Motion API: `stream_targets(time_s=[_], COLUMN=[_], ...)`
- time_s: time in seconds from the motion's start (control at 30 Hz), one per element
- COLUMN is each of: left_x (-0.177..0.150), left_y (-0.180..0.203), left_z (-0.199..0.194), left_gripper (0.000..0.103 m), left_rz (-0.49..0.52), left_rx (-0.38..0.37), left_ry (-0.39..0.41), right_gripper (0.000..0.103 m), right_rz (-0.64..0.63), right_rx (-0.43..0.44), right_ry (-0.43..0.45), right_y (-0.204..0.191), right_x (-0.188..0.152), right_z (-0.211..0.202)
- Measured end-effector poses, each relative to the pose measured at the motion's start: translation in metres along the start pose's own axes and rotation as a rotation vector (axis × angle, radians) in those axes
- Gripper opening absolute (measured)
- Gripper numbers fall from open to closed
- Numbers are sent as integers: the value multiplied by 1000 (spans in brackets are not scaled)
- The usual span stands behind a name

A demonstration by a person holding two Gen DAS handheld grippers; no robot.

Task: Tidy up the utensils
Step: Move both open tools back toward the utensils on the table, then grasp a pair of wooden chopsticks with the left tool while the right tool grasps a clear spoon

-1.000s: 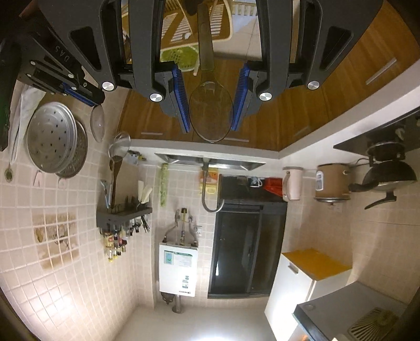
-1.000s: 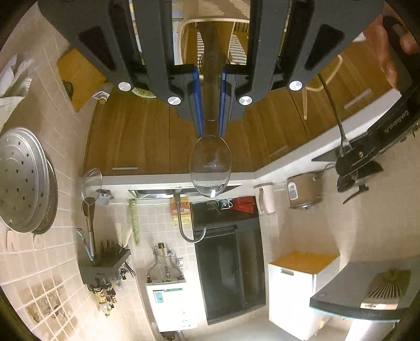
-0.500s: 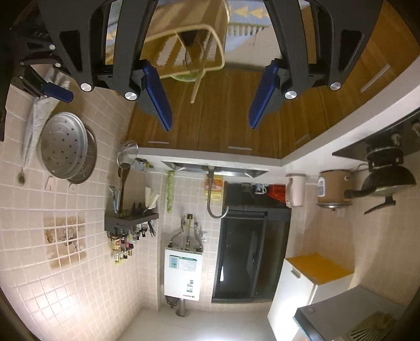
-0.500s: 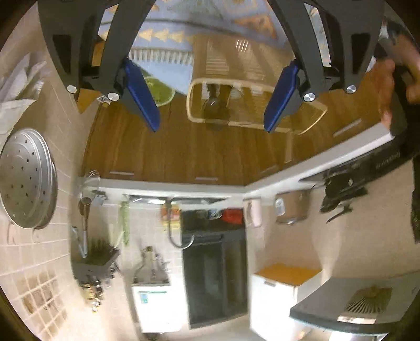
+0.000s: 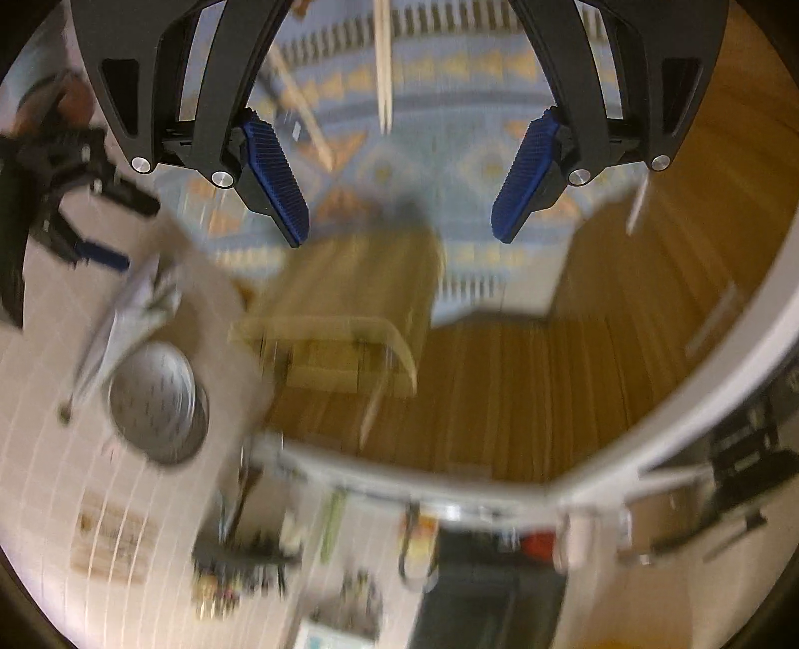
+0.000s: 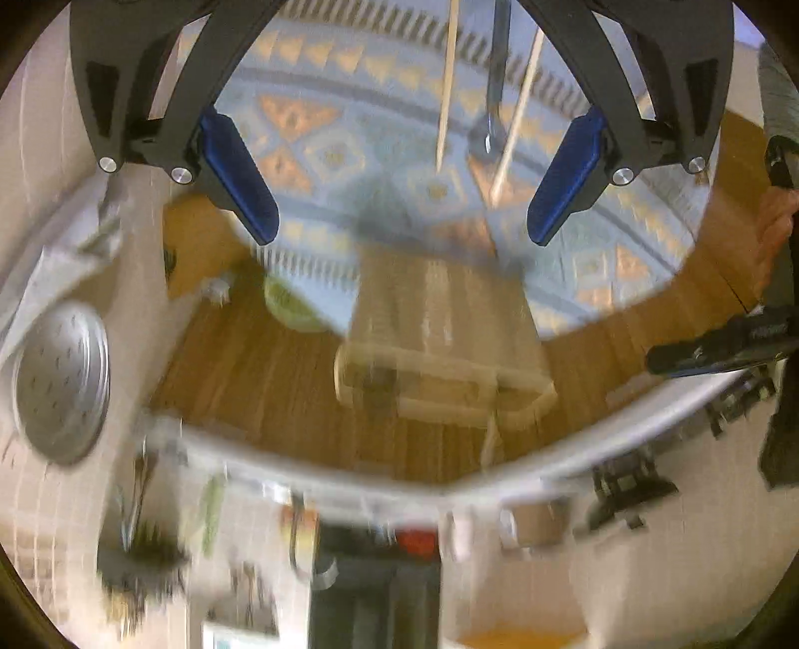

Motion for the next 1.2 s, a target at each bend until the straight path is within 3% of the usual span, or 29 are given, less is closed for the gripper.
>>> stream_targets(time_s=[0.13,0.2,0.33,0.43,0.53,0.63,0.7,0.9,1.0,1.2], left_x=[-40,-58,-85,-101,-107,-107,-108,-108,-106,-104], left_y=[5,11,19,28,32,34,37,40,48,48], left_z=[26,41,65,74,77,81,89,95,97,101], left_gripper=[72,65,52,44,43,36,15,15,14,13], left_rz=[82,112,173,259,280,310,340,381,404,391], left_rx=[29,33,9,25,3,20,31,63,84,87], left_ry=[-127,-194,-324,-392,-427,-452,-490,-514,-514,-505], right_gripper=[94,81,72,65,62,55,49,45,37,38], right_rz=[46,54,135,135,145,142,128,91,82,80], right_rx=[23,32,114,115,118,114,107,116,124,121], right_ry=[-214,-289,-422,-448,-466,-478,-491,-520,-528,-528], right_y=[1,0,3,1,1,2,1,-10,-15,-26], right_x=[-25,-36,-58,-63,-64,-65,-65,-67,-68,-69], right_z=[38,54,80,89,94,99,102,114,117,121])
Point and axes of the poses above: each gripper's, at about its wrist camera, not at the fingertips, and z roughly the way its jaws point, y to its right, x to its top, the point moved 1 cm from there along z, roughly the way its jaws point, and after that the axes turned 3 degrees about y, right-handed, at the moved point
